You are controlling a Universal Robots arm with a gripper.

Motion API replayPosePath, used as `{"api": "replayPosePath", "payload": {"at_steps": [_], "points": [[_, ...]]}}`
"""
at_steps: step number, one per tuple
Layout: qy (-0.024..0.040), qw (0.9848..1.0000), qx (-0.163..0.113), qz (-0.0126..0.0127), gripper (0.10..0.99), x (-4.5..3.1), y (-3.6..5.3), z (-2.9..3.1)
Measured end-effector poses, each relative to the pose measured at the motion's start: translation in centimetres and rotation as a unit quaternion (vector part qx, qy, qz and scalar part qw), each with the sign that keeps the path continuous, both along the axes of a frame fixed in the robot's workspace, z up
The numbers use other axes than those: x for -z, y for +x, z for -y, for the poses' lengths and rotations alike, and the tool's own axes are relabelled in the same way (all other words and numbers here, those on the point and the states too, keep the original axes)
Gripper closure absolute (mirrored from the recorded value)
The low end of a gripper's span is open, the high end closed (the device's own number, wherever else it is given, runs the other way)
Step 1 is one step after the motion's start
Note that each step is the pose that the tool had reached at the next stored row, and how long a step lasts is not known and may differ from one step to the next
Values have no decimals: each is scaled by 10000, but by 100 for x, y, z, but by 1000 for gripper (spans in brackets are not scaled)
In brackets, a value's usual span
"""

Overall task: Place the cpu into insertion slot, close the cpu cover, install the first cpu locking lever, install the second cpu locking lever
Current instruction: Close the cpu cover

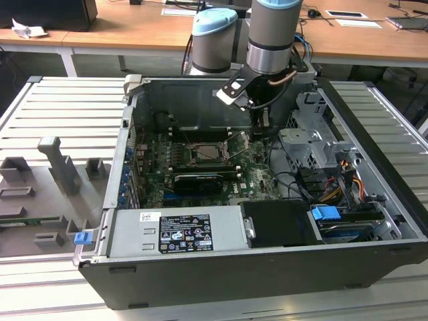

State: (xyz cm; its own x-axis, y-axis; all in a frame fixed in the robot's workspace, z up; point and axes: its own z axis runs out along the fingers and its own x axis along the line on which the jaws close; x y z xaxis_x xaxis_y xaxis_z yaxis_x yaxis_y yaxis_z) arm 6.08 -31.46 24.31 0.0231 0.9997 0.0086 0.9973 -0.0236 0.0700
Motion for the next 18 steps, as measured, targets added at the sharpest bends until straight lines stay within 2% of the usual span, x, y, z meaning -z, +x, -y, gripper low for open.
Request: {"api": "replayPosePath", "payload": {"at_steps": [6, 11, 18], "points": [[-1, 10000, 1, 0, 980, 18, -96, -10], [0, 10000, 1, 0, 980, 21, -212, -15], [0, 10000, 1, 0, 980, 23, -255, -17]]}}
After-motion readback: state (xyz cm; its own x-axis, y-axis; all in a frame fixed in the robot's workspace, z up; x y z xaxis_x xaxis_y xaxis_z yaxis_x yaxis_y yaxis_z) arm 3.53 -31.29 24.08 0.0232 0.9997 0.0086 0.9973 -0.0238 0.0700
